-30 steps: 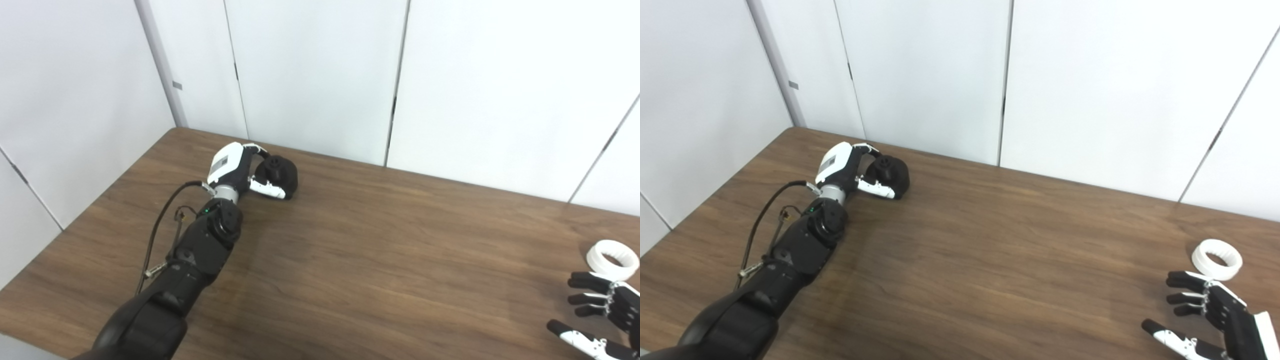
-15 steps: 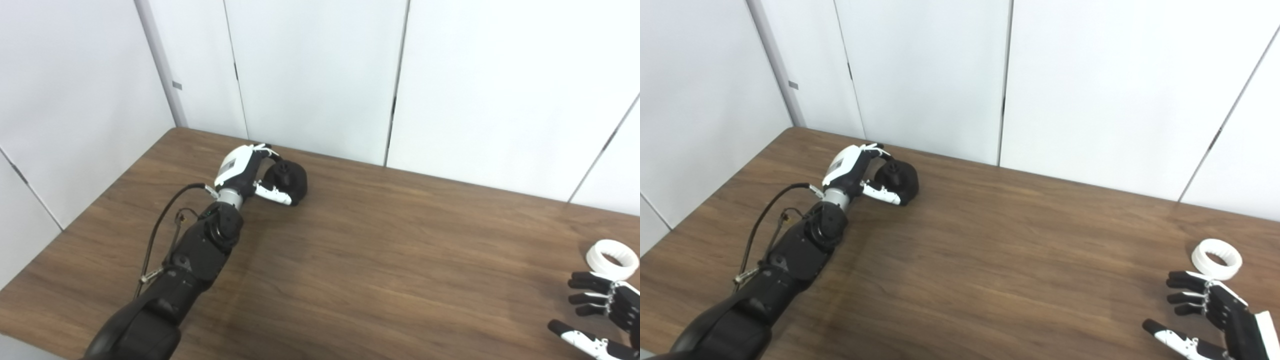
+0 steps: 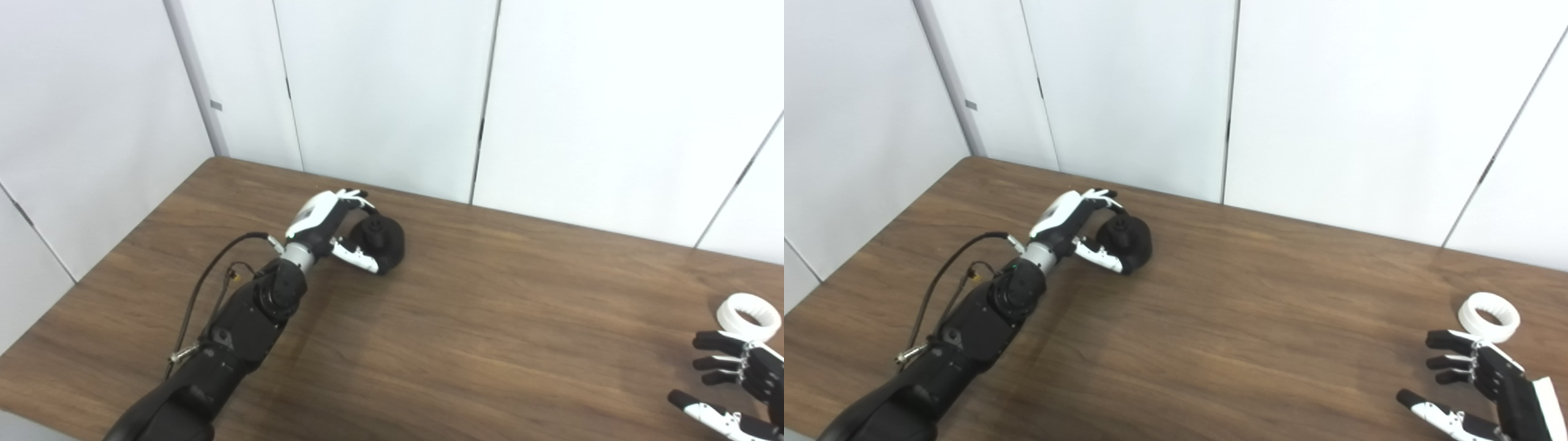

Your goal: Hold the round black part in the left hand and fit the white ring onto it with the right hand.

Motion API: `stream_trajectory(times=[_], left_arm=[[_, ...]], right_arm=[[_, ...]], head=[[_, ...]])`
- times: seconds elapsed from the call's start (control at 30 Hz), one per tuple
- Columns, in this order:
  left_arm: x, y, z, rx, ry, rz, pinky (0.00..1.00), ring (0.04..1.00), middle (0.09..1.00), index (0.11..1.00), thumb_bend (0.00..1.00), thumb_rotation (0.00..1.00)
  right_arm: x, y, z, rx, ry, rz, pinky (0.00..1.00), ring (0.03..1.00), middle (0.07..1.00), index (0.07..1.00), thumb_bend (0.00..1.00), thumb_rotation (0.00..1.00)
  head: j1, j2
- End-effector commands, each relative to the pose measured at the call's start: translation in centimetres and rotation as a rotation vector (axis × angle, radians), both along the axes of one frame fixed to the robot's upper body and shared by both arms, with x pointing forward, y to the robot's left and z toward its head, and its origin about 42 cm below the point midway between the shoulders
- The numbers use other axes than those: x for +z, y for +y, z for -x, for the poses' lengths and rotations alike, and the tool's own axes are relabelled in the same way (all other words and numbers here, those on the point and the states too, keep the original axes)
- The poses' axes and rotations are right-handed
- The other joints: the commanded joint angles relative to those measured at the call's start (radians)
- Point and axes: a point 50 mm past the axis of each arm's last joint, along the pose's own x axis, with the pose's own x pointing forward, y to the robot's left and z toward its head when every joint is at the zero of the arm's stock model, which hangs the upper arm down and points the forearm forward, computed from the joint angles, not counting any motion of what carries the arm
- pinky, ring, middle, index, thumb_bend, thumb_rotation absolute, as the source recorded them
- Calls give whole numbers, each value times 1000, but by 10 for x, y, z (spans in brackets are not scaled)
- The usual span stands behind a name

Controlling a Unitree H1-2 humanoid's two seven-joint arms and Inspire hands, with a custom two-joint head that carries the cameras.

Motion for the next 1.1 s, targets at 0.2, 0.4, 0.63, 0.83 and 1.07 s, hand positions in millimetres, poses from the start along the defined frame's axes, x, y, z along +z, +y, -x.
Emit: stream_trajectory(times=[0.2,0.4,0.63,0.83,1.07], left_arm=[[-2,-23,11,-126,43,-24,962,999,942,485,524,69],[4,-44,21,-206,58,-22,999,1000,952,484,524,70],[3,-62,32,-309,74,-19,1000,1000,961,483,523,71],[-7,-77,42,-399,86,18,1000,1000,967,483,523,72],[-13,-102,54,-502,95,28,1000,1000,980,484,522,73]], right_arm=[[24,-1,-10,22,-104,24,502,585,672,657,657,63],[25,2,-10,23,-108,24,503,582,674,652,655,41],[28,5,-11,21,-106,17,496,572,661,654,654,25],[31,7,-10,21,-107,20,500,576,665,655,655,10],[34,8,-11,24,-123,39,500,583,674,651,640,22]], head=[[-3,12],[-6,15],[-17,21],[-31,30],[-39,34]])
